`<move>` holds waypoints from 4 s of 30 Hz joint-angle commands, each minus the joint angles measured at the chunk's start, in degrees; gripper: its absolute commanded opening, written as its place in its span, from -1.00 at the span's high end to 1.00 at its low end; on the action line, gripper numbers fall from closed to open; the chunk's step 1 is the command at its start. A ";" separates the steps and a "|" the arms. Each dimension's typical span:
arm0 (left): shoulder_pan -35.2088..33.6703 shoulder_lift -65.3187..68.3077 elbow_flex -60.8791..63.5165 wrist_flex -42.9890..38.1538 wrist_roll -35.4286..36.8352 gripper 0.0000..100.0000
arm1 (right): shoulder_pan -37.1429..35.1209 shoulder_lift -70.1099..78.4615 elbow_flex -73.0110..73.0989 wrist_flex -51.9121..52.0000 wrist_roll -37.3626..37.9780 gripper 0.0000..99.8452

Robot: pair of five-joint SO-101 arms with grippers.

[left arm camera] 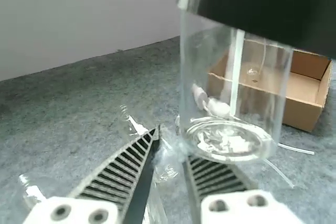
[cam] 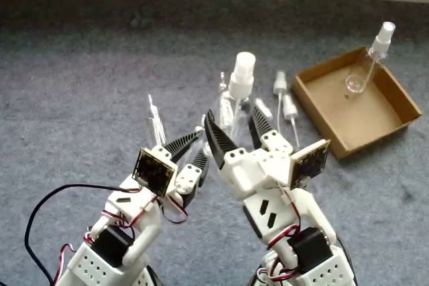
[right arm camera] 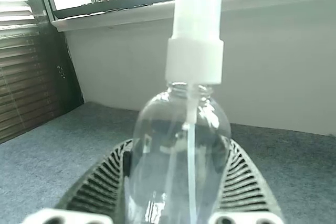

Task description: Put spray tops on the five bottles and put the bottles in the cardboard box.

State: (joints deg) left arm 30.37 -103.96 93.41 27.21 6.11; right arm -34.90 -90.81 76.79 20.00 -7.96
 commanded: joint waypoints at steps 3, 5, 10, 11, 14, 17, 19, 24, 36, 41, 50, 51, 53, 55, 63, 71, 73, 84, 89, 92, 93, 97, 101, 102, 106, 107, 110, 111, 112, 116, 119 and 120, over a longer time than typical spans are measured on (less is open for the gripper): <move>7.34 -0.84 -2.33 -0.35 0.88 0.99 | -0.48 -0.04 -0.66 0.31 6.42 0.83; 9.36 -0.84 -1.89 -0.35 0.88 0.99 | -0.48 -0.04 -0.66 0.31 8.26 0.83; 14.99 -0.84 -2.59 3.69 0.79 0.99 | -0.48 -0.04 -0.75 0.31 9.14 0.83; 16.31 -0.84 -2.86 4.66 0.79 0.99 | -0.48 -0.04 -0.75 0.31 9.14 0.83; 19.82 -0.84 -3.56 5.45 0.70 0.99 | -0.48 -0.04 -0.31 0.31 9.14 0.83; 21.58 -0.84 -4.44 5.54 0.79 0.99 | -0.48 -0.04 -0.31 0.31 8.88 0.83; 21.76 -0.84 -4.53 5.54 0.79 0.99 | -0.48 -0.04 -0.31 0.31 8.88 0.83; 21.85 -0.84 -4.79 5.54 0.79 0.99 | -0.48 -0.04 -0.31 0.31 8.88 0.83; 21.67 -0.92 -11.82 14.51 0.79 0.99 | -0.48 -0.04 -0.31 0.31 8.97 0.83; 20.00 -0.92 -12.18 15.03 0.79 0.99 | -0.48 -0.04 -0.31 0.31 8.79 0.83; 10.07 -0.84 -12.00 14.86 0.79 0.99 | -0.75 -0.04 -0.48 0.31 8.79 0.84; 9.63 -0.84 -11.74 14.86 0.79 0.99 | -0.75 -0.04 -0.40 0.31 8.79 0.84; 8.84 -0.84 -10.51 12.48 0.79 0.99 | -0.84 -0.04 -0.31 0.31 8.79 0.84; 7.69 -0.84 -7.69 7.65 0.79 0.99 | -0.84 -0.04 -0.48 0.48 8.79 0.84; 4.97 -0.84 3.12 -9.05 0.79 0.99 | -0.84 -0.13 -0.57 0.57 8.79 0.84; 4.97 -0.84 3.65 -10.02 0.79 0.99 | -0.57 -0.13 -0.57 0.57 8.79 0.84; 4.97 -0.84 3.65 -10.02 0.79 0.99 | -0.57 -0.13 -0.57 0.57 8.88 0.84; -0.13 -0.84 3.65 -9.85 0.88 0.99 | -0.40 -0.13 -0.22 0.57 9.05 0.84; -0.13 -0.84 3.65 -7.56 0.88 0.99 | 7.08 -0.04 -0.66 0.57 8.79 0.84; -0.13 -0.84 3.21 -3.87 0.70 0.99 | 14.37 0.22 -0.66 0.57 8.79 0.84; -0.13 -0.84 3.21 -3.25 0.62 0.99 | 16.75 0.40 -0.75 0.57 8.79 0.84; -0.13 -0.84 3.30 -2.73 0.62 0.99 | 25.01 0.40 -0.75 0.57 9.14 0.84; -0.13 -0.84 3.56 -2.73 0.62 0.99 | 30.73 0.48 -0.84 0.40 9.23 0.84; -0.13 -0.84 3.65 -2.73 0.62 0.99 | 31.60 0.48 -0.92 0.31 9.23 0.84; -0.57 -0.84 3.65 -2.73 0.62 0.99 | 35.38 0.57 -4.00 0.31 9.23 0.84; -0.57 -0.84 3.65 -2.73 0.62 0.99 | 36.44 0.57 -5.23 0.31 9.23 0.84; -0.57 -0.84 3.65 -2.73 0.62 0.99 | 39.60 1.80 -8.48 0.48 9.23 0.84; -0.66 -0.75 3.65 -2.73 0.62 0.99 | 40.57 3.47 -9.89 0.57 9.23 0.84; -0.66 -0.75 3.65 -2.73 0.62 0.99 | 41.36 5.93 -11.30 0.66 9.23 0.84; -0.66 -0.75 3.65 -0.53 0.53 0.99 | 43.91 18.24 -17.27 0.48 9.23 0.84; -0.66 -0.84 3.12 3.78 0.53 0.99 | 44.79 26.42 -21.32 0.31 8.97 0.83; -0.66 -0.84 2.77 4.92 0.53 0.99 | 45.05 28.88 -22.46 0.31 8.97 0.83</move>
State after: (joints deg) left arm 30.64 -104.04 95.96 29.23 6.37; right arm 8.62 -69.10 60.88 20.53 0.57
